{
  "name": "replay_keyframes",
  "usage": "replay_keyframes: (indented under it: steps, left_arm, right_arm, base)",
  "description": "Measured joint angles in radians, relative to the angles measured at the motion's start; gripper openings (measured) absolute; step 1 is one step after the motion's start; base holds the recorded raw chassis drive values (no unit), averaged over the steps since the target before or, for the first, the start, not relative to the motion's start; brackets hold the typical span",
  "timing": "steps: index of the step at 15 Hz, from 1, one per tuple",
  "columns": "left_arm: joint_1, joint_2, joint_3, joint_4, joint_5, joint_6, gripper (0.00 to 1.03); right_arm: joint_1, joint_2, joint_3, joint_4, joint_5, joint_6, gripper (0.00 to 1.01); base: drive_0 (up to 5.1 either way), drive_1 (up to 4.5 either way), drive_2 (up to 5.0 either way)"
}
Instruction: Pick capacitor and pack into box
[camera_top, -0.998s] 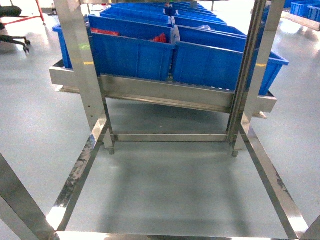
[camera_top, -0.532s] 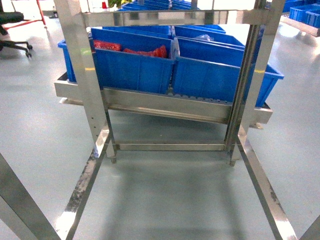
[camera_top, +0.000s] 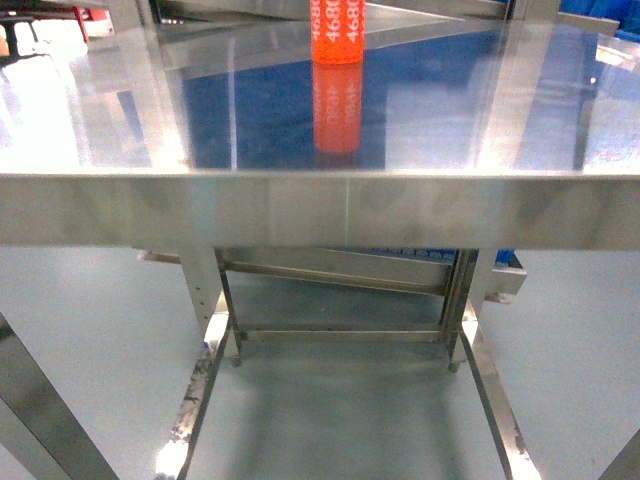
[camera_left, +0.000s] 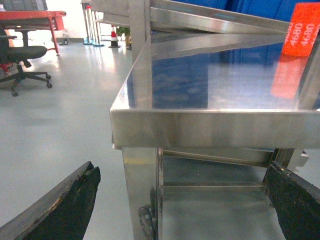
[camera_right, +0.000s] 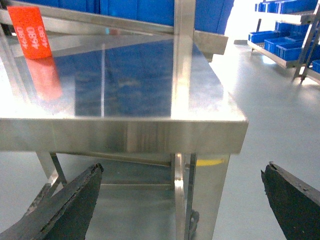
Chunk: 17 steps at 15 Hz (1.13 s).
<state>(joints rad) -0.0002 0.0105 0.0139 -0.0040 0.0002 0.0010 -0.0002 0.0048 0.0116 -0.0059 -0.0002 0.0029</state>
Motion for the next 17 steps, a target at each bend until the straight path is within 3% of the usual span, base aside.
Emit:
replay_keyframes:
  steps: [17]
  left_arm:
    - [0.0,0.0,0.0,0.0,0.0,0.0,0.98]
  right_arm:
    - [0.0,0.0,0.0,0.001,0.0,0.0,0.98]
  base:
    - [0.0,0.0,0.0]
